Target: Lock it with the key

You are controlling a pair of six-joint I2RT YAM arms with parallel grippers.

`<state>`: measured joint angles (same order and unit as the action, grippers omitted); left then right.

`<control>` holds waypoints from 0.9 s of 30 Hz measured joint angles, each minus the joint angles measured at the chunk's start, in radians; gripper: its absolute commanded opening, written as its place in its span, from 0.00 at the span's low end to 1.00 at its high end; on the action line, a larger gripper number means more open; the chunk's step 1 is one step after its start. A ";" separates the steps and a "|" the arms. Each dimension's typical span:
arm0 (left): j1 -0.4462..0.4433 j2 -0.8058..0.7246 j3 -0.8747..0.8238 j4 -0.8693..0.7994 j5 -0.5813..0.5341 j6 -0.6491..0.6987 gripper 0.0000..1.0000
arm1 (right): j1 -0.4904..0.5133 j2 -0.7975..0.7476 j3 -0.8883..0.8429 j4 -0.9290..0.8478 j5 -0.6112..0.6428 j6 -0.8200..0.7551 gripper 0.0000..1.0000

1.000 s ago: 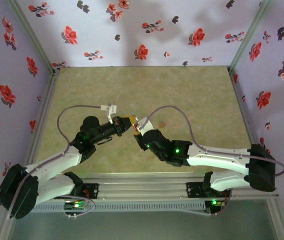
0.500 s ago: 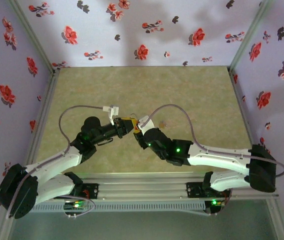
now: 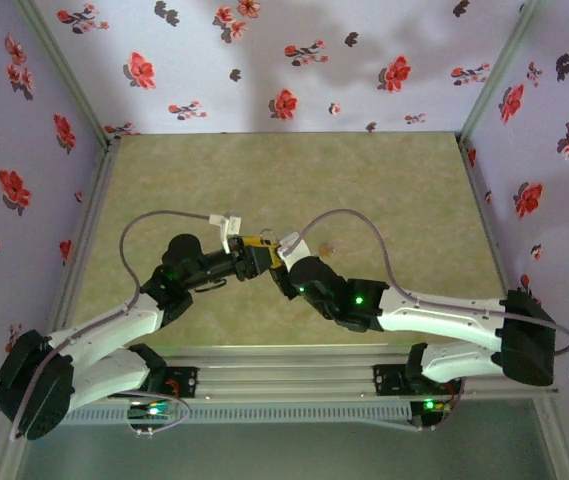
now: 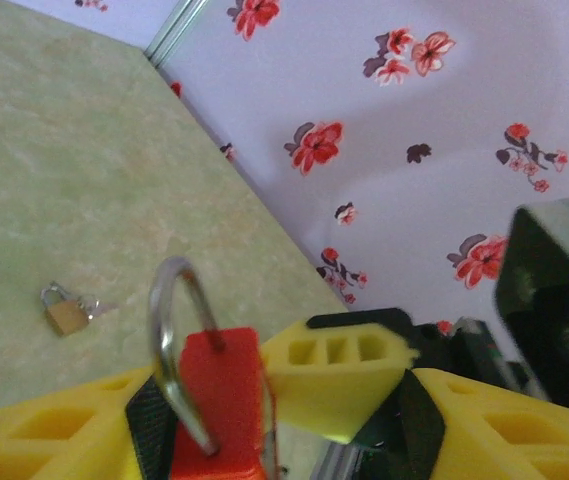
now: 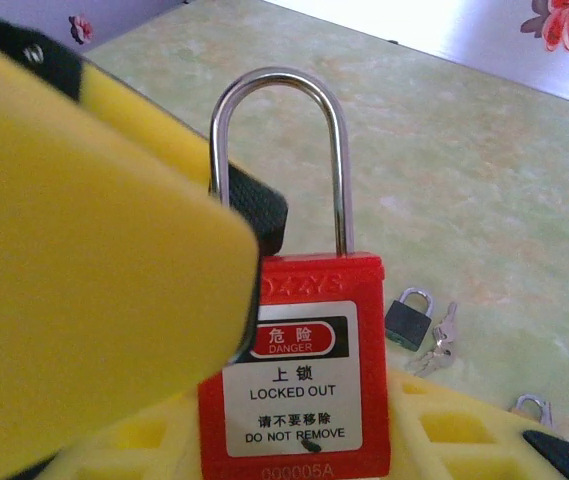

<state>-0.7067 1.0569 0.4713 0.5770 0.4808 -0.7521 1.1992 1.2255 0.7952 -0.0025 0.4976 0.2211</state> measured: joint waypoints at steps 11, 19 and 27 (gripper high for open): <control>0.025 -0.008 -0.001 -0.103 -0.022 -0.020 0.79 | -0.003 -0.049 -0.005 0.002 -0.009 0.000 0.00; 0.060 -0.008 -0.043 -0.070 0.005 -0.082 0.82 | 0.008 0.020 0.002 0.000 -0.045 0.000 0.00; 0.078 0.028 -0.047 0.000 0.055 -0.138 0.78 | 0.010 0.031 0.002 -0.002 -0.072 0.000 0.00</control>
<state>-0.6285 1.0851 0.4248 0.5766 0.5354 -0.8902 1.2091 1.2568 0.7971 -0.0040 0.4259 0.2207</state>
